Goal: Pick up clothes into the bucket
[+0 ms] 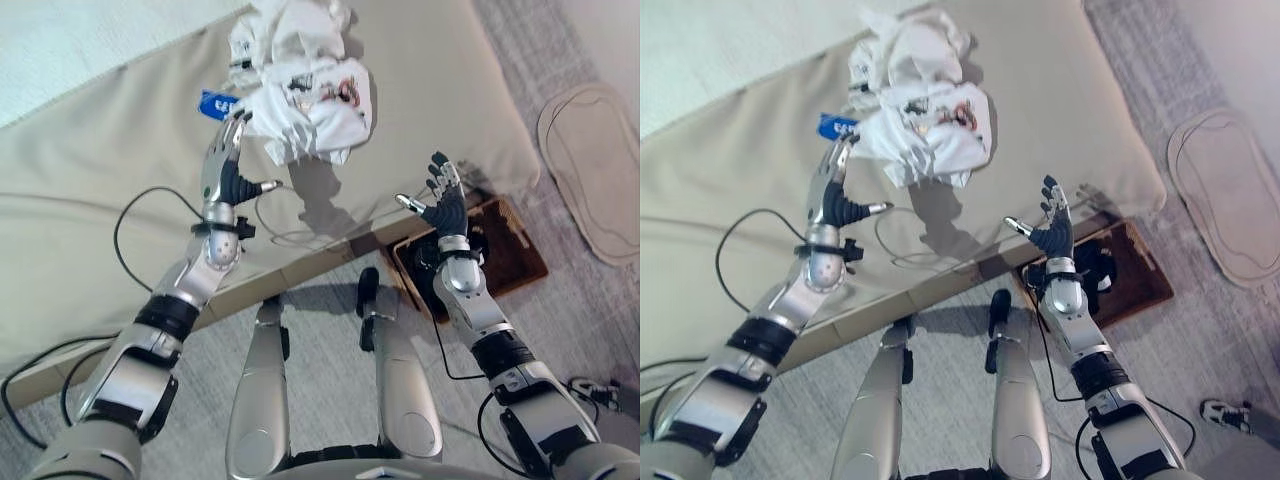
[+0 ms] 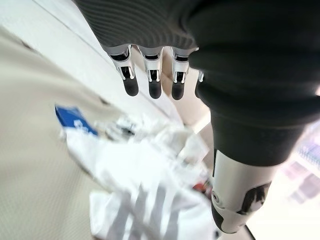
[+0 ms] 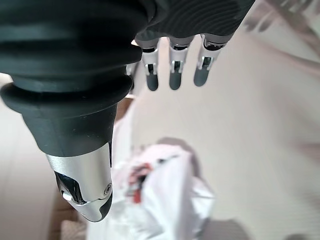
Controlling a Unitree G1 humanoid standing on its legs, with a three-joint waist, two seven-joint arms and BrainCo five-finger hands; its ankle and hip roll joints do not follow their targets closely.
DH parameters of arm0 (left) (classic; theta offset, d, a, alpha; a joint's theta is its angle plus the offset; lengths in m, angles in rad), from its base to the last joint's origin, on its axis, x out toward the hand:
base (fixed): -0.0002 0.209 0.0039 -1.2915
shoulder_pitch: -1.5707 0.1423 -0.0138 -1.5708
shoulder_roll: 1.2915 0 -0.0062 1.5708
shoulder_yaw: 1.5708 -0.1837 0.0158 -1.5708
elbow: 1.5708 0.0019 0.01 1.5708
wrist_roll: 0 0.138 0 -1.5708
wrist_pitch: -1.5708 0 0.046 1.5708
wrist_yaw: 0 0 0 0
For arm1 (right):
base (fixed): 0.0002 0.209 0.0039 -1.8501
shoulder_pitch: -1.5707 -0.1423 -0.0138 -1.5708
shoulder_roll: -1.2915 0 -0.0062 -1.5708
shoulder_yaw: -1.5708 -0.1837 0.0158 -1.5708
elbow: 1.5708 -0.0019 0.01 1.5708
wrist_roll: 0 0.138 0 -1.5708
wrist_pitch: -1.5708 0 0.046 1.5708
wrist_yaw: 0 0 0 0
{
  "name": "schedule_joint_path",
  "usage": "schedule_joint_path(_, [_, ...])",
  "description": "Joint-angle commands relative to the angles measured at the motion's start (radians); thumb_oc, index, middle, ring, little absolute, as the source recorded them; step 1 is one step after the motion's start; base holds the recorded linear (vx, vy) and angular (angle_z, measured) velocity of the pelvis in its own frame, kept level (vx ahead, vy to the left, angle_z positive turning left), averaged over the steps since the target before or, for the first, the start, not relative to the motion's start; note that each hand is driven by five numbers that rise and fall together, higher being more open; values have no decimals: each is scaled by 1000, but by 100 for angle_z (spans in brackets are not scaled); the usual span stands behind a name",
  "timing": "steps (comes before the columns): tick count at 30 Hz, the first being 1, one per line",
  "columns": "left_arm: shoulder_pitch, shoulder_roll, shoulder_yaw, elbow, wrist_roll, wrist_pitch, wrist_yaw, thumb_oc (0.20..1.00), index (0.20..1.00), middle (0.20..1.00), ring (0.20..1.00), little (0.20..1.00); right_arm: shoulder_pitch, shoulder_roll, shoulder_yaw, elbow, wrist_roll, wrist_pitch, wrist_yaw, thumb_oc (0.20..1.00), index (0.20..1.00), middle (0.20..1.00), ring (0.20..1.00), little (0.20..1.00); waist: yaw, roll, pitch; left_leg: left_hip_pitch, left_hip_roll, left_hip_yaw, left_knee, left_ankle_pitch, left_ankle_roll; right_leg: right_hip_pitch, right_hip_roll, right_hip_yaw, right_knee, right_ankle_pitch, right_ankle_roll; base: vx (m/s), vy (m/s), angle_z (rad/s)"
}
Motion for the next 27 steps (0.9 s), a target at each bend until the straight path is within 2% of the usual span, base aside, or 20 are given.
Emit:
schedule_joint_path(1, [-90, 48, 10, -6, 74, 10, 54, 1000, 1000, 1000, 1000, 1000, -28, -20, -18, -84, 17, -73, -23, 1000, 1000, 1000, 1000, 1000, -11, -20, -19, -20, -19, 79, 116, -90, 15, 12, -52, 16, -48, 71, 51, 0, 0, 0])
schedule_joint_path(11, [-286, 104, -57, 48, 243, 111, 128, 1000, 1000, 1000, 1000, 1000, -54, -36, -16, -86, -24, -85, -32, 1000, 1000, 1000, 1000, 1000, -55, -11, -19, -185, -12, 96, 184, -107, 17, -164, -42, 43, 11, 64, 52, 0, 6, -3])
schedule_joint_path(17, [-339, 102, -61, 37, 283, 128, 131, 1000, 1000, 1000, 1000, 1000, -46, -43, -28, -92, -19, -87, -17, 1000, 1000, 1000, 1000, 1000, -69, -6, -19, -206, -11, 97, 186, -110, 18, -189, -41, 43, 15, 64, 54, 1, -8, -9])
schedule_joint_path(27, [-456, 80, -163, 169, 285, 134, 100, 1000, 1000, 1000, 1000, 1000, -82, -41, -12, -83, 1, -99, -4, 1000, 1000, 1000, 1000, 1000, -96, -8, -19, -238, -7, 110, 198, -111, 20, -227, -30, 66, 21, 69, 51, -6, 3, -3])
